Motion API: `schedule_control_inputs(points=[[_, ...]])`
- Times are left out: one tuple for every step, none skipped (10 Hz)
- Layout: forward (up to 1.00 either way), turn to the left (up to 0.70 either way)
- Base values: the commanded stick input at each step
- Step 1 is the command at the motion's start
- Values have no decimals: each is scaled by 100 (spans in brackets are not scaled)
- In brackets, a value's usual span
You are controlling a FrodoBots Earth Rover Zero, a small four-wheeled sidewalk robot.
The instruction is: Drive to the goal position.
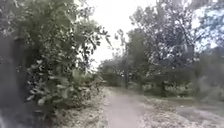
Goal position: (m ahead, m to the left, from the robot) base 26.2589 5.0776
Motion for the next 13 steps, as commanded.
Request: schedule_control_inputs(points=[[70, 0], [70, 0], [70, 0], [70, 0], [70, 0], [70, 0], [70, 0], [70, 0], [70, 0], [70, 0], [70, 0], [70, 0], [70, 0]])
